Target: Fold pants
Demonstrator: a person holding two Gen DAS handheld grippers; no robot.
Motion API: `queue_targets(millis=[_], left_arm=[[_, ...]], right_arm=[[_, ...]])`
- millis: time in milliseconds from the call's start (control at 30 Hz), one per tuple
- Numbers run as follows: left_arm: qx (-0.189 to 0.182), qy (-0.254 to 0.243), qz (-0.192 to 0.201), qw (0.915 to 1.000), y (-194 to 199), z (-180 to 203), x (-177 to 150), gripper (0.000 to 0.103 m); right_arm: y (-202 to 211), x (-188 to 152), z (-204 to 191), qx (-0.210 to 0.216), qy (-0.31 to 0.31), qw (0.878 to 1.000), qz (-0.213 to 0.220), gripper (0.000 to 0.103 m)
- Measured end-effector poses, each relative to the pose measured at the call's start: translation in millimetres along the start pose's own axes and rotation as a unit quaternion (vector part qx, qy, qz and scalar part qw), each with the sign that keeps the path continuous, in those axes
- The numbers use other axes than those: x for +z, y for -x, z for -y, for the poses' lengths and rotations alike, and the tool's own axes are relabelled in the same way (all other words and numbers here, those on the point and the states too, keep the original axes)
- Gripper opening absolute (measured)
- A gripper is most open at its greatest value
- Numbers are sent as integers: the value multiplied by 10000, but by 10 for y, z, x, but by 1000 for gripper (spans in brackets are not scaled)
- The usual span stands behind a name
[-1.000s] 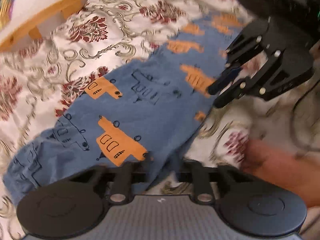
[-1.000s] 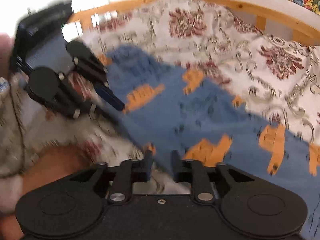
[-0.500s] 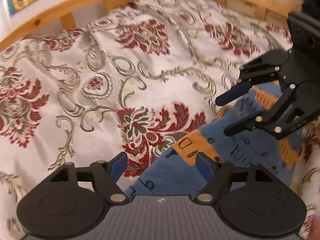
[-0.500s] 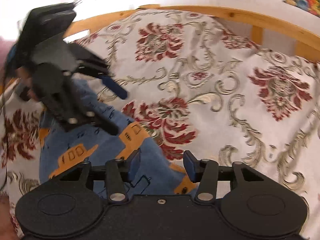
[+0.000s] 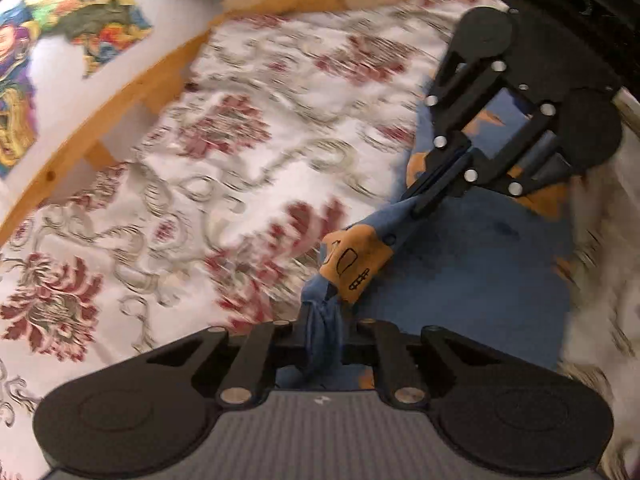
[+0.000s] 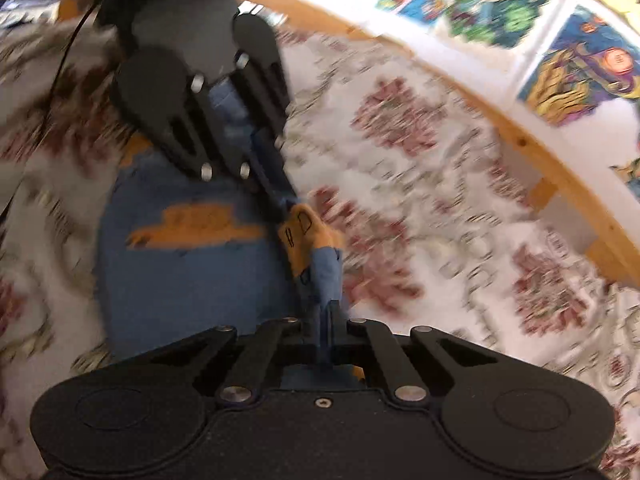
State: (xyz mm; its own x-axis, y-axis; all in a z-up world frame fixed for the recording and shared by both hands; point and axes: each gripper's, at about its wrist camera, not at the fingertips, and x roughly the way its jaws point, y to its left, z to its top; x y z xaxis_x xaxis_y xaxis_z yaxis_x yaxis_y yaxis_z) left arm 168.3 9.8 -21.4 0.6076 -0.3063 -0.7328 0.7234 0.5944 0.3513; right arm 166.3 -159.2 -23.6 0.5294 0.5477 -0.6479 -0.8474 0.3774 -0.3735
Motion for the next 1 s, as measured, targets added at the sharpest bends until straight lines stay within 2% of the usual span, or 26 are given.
queue_targets(millis=[100, 133, 200, 233, 300, 333, 367, 433, 533, 600, 633, 667, 700, 733, 767, 800, 833, 867, 900, 1000], left_arm=[[-450, 238, -229, 9984, 71, -12, -48, 30], [-640, 479, -300, 9964, 101, -72, -55, 32], [-970, 1066, -284, 9891, 151, -241, -48, 46], [-1050, 1354, -217, 9850, 168, -335, -28, 48], [-1066, 1940, -64, 9752, 168, -521, 24, 49], [-1039, 2196, -79, 9700, 119, -595, 71, 48], [-1027, 2395, -170, 9653, 40, -657, 124, 44], [-1292, 2714, -362, 9531, -161, -749, 211, 36], [-1910, 3053, -674, 9305, -396, -810, 241, 36], [-2063, 3103, -785, 9247, -485, -834, 248, 36], [-2095, 3071, -846, 9245, -512, -834, 248, 36], [-2096, 3031, -928, 9250, -538, -837, 253, 30], [-2071, 3021, -977, 9254, -565, -808, 243, 12], [-2051, 3045, -993, 9249, -558, -789, 234, 12], [-2022, 3067, -938, 9253, -520, -779, 240, 10], [-1955, 3031, -859, 9287, -479, -768, 259, 9], [-1805, 2933, -787, 9355, -442, -751, 297, 9], [-1596, 2814, -707, 9436, -385, -739, 336, 9], [-1353, 2672, -617, 9521, -332, -727, 382, 9], [-660, 2129, -329, 9743, -231, -673, 521, 8]], right_arm=[[-51, -129, -183, -15, 248, 9996, -112, 3], [-52, -142, -207, -62, 254, 9996, -97, 3], [-56, -130, -205, -67, 138, 9998, -106, 6], [-66, -124, -197, -70, 92, 9999, -113, 6], [-70, -125, -212, -125, 145, 9998, -94, 7], [-67, -131, -234, -162, 197, 9996, -81, 7], [-67, -141, -256, -206, 243, 9995, -68, 7], [-69, -161, -276, -258, 264, 9993, -53, 7], [-68, -164, -283, -298, 199, 9993, -59, 7], [-65, -164, -286, -307, 177, 9994, -57, 7], [-64, -166, -288, -308, 171, 9994, -51, 7], [-61, -167, -290, -306, 156, 9994, -47, 7], [-56, -168, -288, -302, 138, 9994, -43, 7], [-46, -163, -270, -291, 94, 9995, -40, 8], [-27, -149, -222, -240, -44, 9997, -27, 14], [0, -134, -155, -174, -254, 9995, 0, 30], [43, -117, -55, -96, -555, 9984, 53, 40], [97, -114, 69, -40, -930, 9956, 132, 59], [144, -123, 187, -19, -1275, 9916, 214, 68], [197, -205, 580, 26, -2258, 9738, 278, 68]])
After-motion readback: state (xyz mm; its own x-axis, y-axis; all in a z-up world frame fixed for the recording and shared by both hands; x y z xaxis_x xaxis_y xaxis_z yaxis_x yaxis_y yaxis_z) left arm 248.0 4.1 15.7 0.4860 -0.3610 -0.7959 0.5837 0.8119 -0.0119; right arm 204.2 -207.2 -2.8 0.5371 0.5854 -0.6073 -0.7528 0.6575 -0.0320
